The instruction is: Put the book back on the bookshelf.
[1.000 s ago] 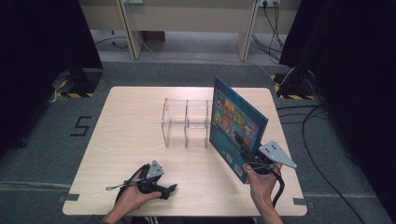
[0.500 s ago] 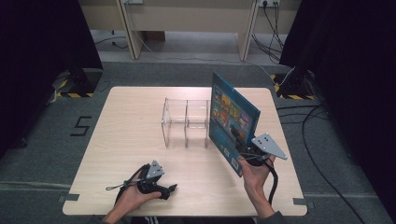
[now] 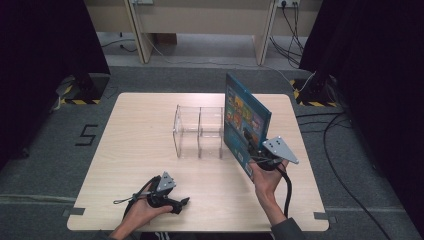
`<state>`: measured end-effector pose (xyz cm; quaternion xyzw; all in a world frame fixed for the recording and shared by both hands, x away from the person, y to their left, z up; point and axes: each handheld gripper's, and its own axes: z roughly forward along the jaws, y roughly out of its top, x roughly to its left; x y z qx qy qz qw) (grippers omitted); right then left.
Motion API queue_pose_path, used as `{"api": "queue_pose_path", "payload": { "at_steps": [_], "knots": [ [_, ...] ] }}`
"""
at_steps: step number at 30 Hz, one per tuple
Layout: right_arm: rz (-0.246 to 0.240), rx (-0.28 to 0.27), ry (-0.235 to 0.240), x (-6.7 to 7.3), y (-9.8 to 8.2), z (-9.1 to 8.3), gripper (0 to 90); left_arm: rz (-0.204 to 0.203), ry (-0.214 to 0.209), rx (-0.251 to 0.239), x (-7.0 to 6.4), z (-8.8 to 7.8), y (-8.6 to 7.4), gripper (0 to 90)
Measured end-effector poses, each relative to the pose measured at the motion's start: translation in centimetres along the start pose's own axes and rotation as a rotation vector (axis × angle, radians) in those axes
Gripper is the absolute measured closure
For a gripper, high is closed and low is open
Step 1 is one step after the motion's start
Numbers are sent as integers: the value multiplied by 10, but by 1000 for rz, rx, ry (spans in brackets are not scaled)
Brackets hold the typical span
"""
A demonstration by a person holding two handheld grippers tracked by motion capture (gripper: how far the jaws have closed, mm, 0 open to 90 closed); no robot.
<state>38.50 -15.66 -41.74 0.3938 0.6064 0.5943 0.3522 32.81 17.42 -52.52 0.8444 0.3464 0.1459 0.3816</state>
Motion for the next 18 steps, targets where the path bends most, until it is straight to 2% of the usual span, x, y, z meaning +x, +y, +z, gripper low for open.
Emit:
{"api": "queue_pose_path", "payload": {
  "at_steps": [4, 10, 18],
  "knots": [
    [4, -10, -6, 0, 0, 5, 827, 0, 0, 0, 0, 0, 0, 65],
    [-17, -16, -16, 1, 1, 13, 827, 1, 0, 1, 0, 0, 0, 64],
    [-9, -26, -27, 1, -2, 23, 827, 3, 0, 3, 0, 0, 0, 63]
  ]
}}
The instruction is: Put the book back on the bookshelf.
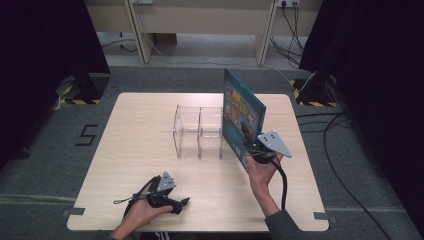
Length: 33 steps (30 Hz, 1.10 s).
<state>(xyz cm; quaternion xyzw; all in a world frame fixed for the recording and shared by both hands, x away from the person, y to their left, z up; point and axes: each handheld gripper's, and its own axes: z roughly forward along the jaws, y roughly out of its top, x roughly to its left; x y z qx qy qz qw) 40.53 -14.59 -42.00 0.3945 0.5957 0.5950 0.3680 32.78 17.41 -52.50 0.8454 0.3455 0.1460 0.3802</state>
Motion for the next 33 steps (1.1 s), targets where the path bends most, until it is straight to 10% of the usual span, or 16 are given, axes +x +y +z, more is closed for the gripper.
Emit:
{"api": "queue_pose_path", "payload": {
  "at_steps": [33],
  "knots": [
    [50, -7, -19, -7, -15, -5, 809, 1, -5, -1, -1, 0, 0, 61]
  ]
}}
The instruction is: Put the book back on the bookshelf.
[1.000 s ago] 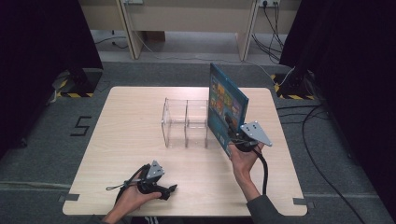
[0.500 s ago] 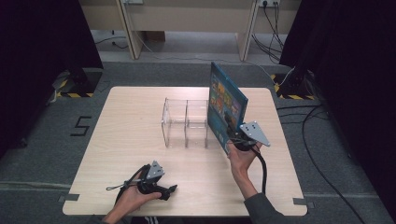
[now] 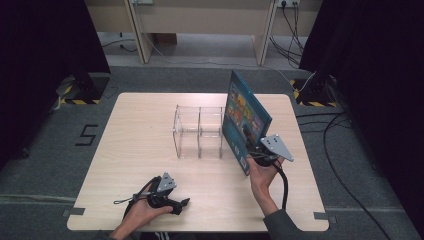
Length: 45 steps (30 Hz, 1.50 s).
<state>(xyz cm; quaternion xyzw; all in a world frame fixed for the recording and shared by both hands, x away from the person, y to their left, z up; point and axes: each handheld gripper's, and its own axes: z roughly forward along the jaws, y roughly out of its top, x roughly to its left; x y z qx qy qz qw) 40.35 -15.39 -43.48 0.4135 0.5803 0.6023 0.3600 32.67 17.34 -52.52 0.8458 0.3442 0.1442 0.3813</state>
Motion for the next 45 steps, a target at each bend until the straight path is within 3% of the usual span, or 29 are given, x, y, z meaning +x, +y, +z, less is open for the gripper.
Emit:
{"api": "queue_pose_path", "payload": {
  "at_steps": [26, 45],
  "knots": [
    [-12, 28, 4, -4, 1, -8, 777, 1, 0, 1, 0, 0, 0, 60],
    [-30, 50, 39, -4, 2, -22, 662, 3, 0, 0, -1, 0, 0, 58]
  ]
}}
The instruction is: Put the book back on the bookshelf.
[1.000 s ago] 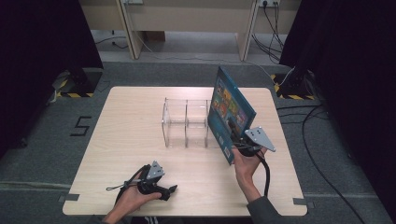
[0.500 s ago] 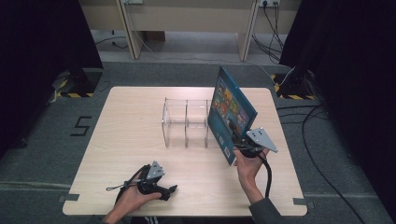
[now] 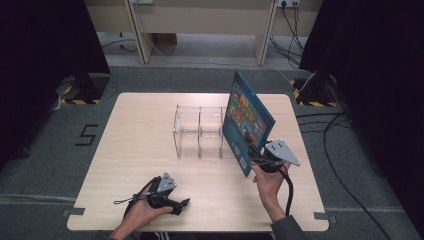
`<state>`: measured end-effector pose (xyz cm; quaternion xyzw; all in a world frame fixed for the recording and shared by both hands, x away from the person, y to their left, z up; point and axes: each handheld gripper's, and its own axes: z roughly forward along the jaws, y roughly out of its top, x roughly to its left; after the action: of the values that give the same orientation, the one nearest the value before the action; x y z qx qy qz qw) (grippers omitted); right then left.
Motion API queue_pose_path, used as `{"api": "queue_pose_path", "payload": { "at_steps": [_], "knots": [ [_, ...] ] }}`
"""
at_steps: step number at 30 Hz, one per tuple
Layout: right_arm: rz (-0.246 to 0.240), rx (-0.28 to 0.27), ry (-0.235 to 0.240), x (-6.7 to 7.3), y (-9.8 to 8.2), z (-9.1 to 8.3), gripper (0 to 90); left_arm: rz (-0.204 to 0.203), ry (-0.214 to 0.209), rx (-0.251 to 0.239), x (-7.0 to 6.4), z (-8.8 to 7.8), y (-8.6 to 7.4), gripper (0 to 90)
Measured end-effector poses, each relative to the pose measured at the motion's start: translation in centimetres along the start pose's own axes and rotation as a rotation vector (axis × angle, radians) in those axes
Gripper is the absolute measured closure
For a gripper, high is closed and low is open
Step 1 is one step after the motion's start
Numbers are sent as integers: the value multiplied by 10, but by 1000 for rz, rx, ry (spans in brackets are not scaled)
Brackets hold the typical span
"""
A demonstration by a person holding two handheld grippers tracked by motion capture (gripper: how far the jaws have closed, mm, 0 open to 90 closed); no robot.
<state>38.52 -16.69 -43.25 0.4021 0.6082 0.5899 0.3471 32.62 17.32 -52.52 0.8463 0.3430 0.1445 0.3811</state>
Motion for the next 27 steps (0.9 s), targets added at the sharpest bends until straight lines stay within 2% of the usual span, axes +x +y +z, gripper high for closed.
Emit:
{"api": "queue_pose_path", "payload": {
  "at_steps": [10, 12, 21, 27],
  "knots": [
    [23, 15, 6, -5, -3, -8, 600, 3, -1, 1, 0, 0, 0, 56],
    [28, 18, 26, -6, -4, -11, 579, 4, -3, 4, 0, 0, 0, 54],
    [54, 32, 39, -7, -6, -17, 510, 4, -3, 4, 0, 0, 0, 54],
    [52, 39, 47, -8, -6, -21, 481, 5, -3, 4, 0, 0, 0, 53]
  ]
}}
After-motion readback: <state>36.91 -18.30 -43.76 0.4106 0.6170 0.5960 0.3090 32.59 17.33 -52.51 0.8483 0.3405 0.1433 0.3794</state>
